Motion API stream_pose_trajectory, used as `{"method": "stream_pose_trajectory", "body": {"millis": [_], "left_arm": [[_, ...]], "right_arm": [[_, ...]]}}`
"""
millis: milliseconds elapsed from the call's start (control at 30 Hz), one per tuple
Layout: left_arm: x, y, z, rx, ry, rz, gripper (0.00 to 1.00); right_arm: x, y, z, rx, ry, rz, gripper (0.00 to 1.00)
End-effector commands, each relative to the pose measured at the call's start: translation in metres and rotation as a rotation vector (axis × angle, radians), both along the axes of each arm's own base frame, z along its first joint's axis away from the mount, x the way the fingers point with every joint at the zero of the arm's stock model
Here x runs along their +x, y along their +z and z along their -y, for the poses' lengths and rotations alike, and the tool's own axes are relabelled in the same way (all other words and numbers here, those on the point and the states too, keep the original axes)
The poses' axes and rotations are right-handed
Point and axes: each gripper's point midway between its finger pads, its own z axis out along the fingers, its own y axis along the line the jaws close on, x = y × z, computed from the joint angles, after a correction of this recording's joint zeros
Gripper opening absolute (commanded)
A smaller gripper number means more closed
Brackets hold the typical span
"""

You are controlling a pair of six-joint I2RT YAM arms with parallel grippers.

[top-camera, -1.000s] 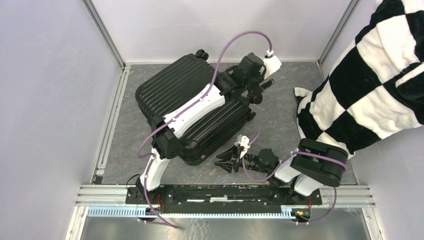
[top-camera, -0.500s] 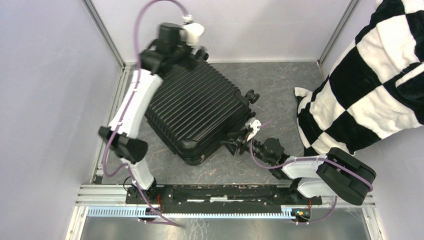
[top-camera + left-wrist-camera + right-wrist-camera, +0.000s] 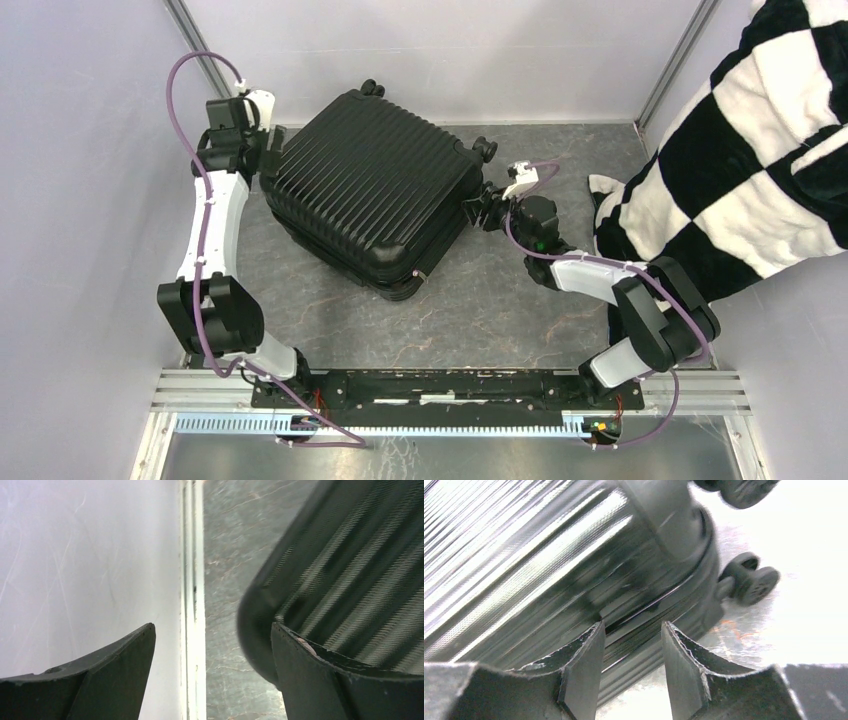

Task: Pack the luggage

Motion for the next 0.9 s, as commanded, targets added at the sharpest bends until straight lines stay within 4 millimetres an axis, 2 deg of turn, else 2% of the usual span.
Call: {"method": "stream_pose_trajectory", "body": {"millis": [0,100,233,367,467,567,600,733,867], "left_arm": [[0.008,0.027,-0.033,0.052,0.106,0.157,0.89],[0.001,0.025,-0.048,0.075,0.165,0.191,0.86],[-0.001,0.017,-0.074,0.093,0.27,0.233,0.81],[0.011,-0.016,-0.071,0.029,0.274,0.2,0.79],[0.025,-0.043,-0.047,-0.095,0.182,0.155,0.83],[0.032,-0.064,-0.013,-0.236,0.047,0.1,0.85],[0.033,-0.068,0.005,-0.298,-0.038,0.079,0.85],[0.011,-0.082,0.058,-0.438,-0.302,-0.029,0.82],[-0.022,-0.095,0.09,-0.471,-0.449,-0.108,0.79]], "right_arm": [[0.025,0.018,0.016,-0.01,-0.112,0.033,0.51],[0.019,0.01,0.03,-0.034,-0.155,0.021,0.51],[0.002,-0.002,0.037,-0.032,-0.154,0.007,0.5],[-0.014,-0.014,0.042,-0.017,-0.143,-0.015,0.5],[-0.022,-0.021,0.043,-0.02,-0.123,-0.028,0.5],[-0.021,-0.026,0.042,-0.038,-0.116,-0.036,0.51],[-0.016,-0.025,0.042,-0.05,-0.125,-0.035,0.52],[0.009,-0.019,0.046,-0.069,-0.167,-0.03,0.53],[0.043,-0.014,0.045,-0.064,-0.181,-0.038,0.53]]}}
